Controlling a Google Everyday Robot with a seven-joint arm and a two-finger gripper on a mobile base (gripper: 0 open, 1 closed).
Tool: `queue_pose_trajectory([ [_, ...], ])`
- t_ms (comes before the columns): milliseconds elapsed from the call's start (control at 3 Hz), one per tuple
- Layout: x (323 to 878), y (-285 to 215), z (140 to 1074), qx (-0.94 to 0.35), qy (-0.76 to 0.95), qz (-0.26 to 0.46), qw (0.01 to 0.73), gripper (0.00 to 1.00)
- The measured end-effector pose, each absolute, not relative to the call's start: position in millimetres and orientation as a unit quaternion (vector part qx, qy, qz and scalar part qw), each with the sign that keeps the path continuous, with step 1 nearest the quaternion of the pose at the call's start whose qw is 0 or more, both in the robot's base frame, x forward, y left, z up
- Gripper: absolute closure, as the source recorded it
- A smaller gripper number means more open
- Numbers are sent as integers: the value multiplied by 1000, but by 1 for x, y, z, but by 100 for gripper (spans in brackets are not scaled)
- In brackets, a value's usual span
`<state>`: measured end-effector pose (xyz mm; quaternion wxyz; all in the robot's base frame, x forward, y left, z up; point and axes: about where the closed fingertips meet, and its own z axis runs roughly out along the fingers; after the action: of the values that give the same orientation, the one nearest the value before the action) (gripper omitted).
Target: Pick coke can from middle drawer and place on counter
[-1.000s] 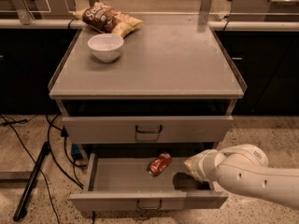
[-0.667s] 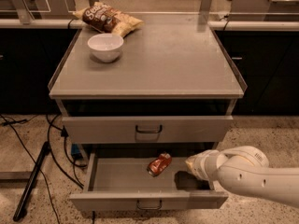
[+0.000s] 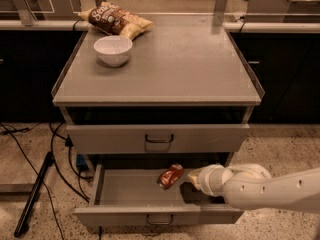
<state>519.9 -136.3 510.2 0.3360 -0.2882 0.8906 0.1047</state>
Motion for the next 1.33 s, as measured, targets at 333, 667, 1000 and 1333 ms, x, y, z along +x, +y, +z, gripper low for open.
queue_pose_trajectory([
  [333, 518, -106, 480, -289, 884, 132, 344, 100],
  [667, 516, -85, 462, -285, 876, 148, 361, 100],
  [1000, 521, -71, 446, -277, 867, 149, 386, 100],
  [1333, 529, -68, 440, -274, 866, 139, 395, 100],
])
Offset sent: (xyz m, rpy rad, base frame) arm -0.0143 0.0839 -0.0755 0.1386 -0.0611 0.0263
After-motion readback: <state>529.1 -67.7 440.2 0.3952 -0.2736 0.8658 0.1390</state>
